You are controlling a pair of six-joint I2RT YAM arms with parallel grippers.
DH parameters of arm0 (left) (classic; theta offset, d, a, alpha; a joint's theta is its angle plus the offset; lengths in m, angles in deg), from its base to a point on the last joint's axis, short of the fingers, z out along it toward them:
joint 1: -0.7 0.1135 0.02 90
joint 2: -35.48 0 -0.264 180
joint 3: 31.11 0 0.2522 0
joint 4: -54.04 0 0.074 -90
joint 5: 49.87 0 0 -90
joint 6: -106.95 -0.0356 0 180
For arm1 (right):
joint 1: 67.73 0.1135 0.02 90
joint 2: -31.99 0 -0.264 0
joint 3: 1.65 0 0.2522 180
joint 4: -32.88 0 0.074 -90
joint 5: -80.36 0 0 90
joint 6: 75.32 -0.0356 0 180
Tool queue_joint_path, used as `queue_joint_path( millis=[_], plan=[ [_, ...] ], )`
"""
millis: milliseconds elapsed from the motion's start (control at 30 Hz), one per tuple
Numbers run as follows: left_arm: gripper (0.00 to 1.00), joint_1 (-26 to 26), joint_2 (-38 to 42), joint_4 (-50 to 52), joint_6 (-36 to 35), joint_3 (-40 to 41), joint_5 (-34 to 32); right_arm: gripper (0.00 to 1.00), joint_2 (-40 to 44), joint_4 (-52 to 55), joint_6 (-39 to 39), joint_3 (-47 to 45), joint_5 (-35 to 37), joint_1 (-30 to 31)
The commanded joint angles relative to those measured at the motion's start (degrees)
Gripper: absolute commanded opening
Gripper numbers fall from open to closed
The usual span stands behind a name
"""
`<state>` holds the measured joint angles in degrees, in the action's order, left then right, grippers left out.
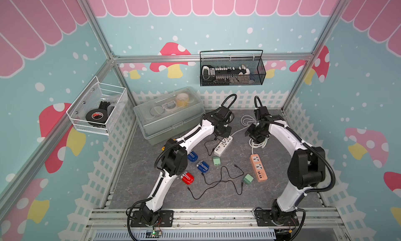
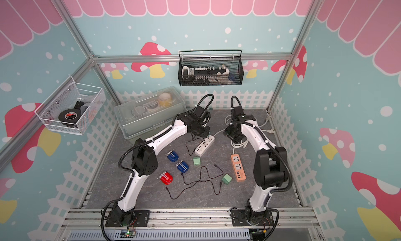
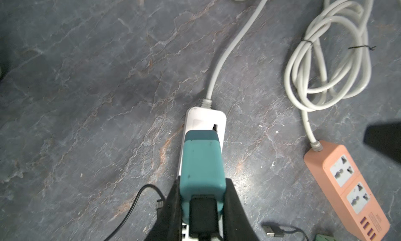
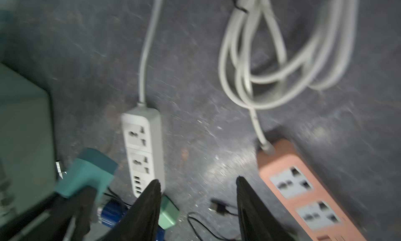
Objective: Charge the electric shaver
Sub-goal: Move the socket to the center of the board.
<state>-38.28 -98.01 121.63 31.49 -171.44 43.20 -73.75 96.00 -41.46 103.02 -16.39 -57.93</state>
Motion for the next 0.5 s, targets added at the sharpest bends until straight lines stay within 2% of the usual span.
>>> queue_joint_path(
  millis=[0, 133, 233, 400, 467],
  plan=[
    [0.0, 1.5, 4.9, 1.0, 2.4, 2.9, -1.3, 0.55, -9.6, 0.7, 0.8, 8.3, -0.9, 1.2],
    [0.0, 2.1, 7.4, 1.0, 2.5, 5.8, -1.1, 0.55, -18.4, 2.5, -1.1, 17.3, 0.4, 4.1],
    [0.0, 2.6, 9.1, 0.7, 3.1, 8.2, -0.6, 0.56, -24.1, 8.5, -1.6, 24.5, 3.5, 5.7],
    [0.0, 2.7, 10.8, 0.1, 2.7, 11.0, -0.2, 0.53, -28.5, 8.7, -2.2, 26.8, 3.6, 6.7],
    [0.0, 2.9, 11.3, 0.0, 2.5, 11.6, -0.2, 0.49, -29.8, 9.2, -2.4, 28.2, 3.5, 7.5]
  ],
)
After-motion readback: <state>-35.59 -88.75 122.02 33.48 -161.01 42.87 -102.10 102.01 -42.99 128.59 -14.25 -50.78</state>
